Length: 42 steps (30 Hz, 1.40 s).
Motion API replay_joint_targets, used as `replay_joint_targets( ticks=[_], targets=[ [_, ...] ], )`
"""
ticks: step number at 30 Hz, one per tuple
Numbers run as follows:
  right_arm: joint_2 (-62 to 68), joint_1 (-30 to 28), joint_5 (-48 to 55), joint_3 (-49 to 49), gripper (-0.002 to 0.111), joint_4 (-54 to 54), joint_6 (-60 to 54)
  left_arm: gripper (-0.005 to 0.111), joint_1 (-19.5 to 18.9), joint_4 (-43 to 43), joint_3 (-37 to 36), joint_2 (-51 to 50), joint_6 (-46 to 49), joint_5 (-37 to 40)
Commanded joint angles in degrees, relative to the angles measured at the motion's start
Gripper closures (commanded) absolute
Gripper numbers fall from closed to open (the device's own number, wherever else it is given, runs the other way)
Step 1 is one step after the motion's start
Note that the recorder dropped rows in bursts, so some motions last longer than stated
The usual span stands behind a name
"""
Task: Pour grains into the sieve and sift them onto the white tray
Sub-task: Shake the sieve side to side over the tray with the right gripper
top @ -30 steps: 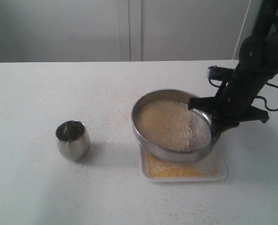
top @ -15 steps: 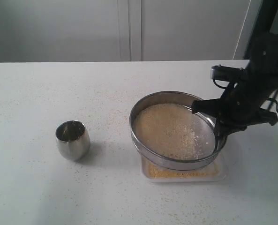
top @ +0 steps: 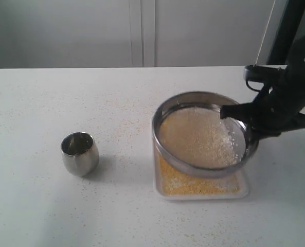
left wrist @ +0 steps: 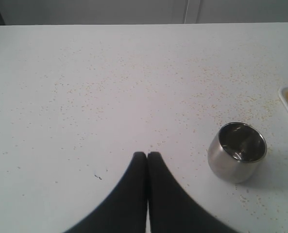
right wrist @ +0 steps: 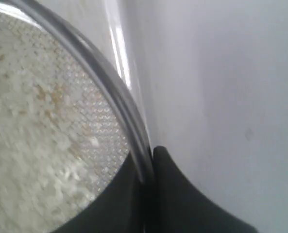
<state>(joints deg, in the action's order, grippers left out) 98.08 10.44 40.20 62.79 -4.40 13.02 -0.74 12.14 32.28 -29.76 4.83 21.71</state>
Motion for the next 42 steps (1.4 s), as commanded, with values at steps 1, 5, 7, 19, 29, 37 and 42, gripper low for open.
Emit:
replay_joint_targets(
  ticks=[1, 5, 7, 19, 29, 37, 42],
  targets=[
    [10.3, -1.3, 8.2, 12.5, 0.108, -3.8, 2.4, 0.107, -0.1, 0.2, -0.3, 0.5, 0.1, 0.2],
    [4.7, -0.2, 8.5, 6.4, 0.108, 1.2, 1.4, 0.107, -0.1, 0.2, -0.3, 0.5, 0.1, 0.2],
    [1.8, 0.3, -6.4, 0.9, 0.108, -1.0, -0.2, 0.107, -0.1, 0.2, -0.3, 0.5, 0.1, 0.2],
    [1.1, 1.3, -13.4, 0.9, 0.108, -5.5, 0.7, 0.107, -0.1, 0.2, -0.3, 0.5, 0.1, 0.2],
    [-1.3, 1.6, -7.0, 1.6, 0.108, -0.6, -1.7, 0.107, -0.1, 0.2, -0.3, 0.5, 0.1, 0.3],
    [8.3, -0.2, 16.1, 13.5, 0.108, -0.4, -3.7, 0.107, -0.1, 0.2, -0.3, 0.5, 0.1, 0.3],
    [3.5, -1.1, -3.9, 5.0, 0.108, -2.5, -2.9, 0.107, -0.1, 0.2, -0.3, 0.5, 0.1, 0.2]
  ],
)
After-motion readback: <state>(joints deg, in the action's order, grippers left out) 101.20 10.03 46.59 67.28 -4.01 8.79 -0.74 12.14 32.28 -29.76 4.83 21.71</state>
